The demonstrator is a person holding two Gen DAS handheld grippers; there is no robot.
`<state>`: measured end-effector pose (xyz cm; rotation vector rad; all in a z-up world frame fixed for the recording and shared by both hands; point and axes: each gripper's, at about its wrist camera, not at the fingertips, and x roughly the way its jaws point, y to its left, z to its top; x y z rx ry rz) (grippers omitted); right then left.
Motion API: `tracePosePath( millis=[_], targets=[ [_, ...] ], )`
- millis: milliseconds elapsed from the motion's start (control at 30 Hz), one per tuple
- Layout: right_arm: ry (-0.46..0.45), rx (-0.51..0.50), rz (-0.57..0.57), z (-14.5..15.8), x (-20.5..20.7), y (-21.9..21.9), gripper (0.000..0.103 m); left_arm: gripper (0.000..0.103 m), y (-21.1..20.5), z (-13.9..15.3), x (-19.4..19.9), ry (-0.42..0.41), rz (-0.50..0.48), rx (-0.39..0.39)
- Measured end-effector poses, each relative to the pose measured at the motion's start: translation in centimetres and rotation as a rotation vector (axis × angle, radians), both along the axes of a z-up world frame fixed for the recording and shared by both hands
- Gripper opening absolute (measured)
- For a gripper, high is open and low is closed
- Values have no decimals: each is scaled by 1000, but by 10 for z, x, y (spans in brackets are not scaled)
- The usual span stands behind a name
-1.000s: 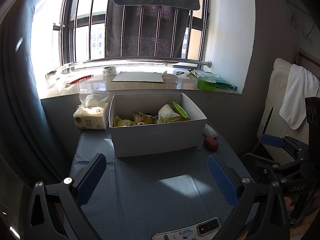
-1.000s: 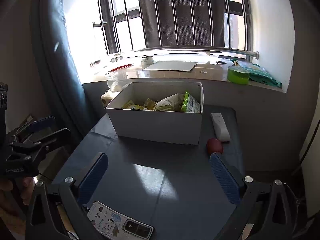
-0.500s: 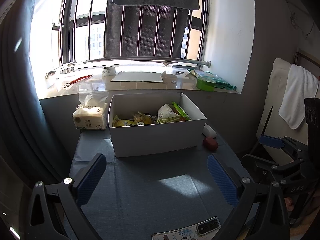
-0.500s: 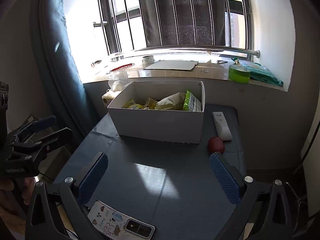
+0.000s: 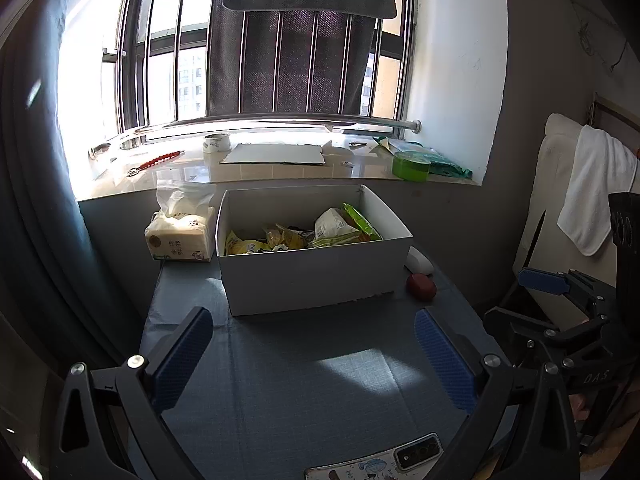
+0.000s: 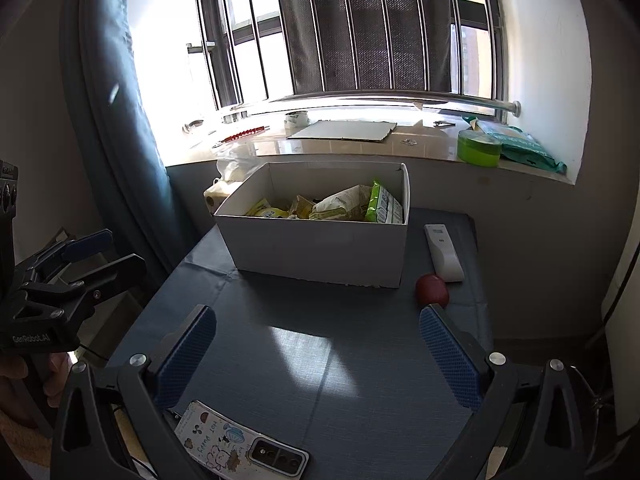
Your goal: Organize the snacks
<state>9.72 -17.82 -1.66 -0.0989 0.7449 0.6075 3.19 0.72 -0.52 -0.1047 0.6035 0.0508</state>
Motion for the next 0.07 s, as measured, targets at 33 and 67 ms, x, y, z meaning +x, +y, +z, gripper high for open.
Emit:
tracePosePath(
  millis=[33,67],
  targets=[
    [0,1,0,0,0,0,103,103,0,0,-1,-5,-3,1],
    [0,2,2,0,0,0,103,103,0,0,-1,-7,-1,1]
  ],
)
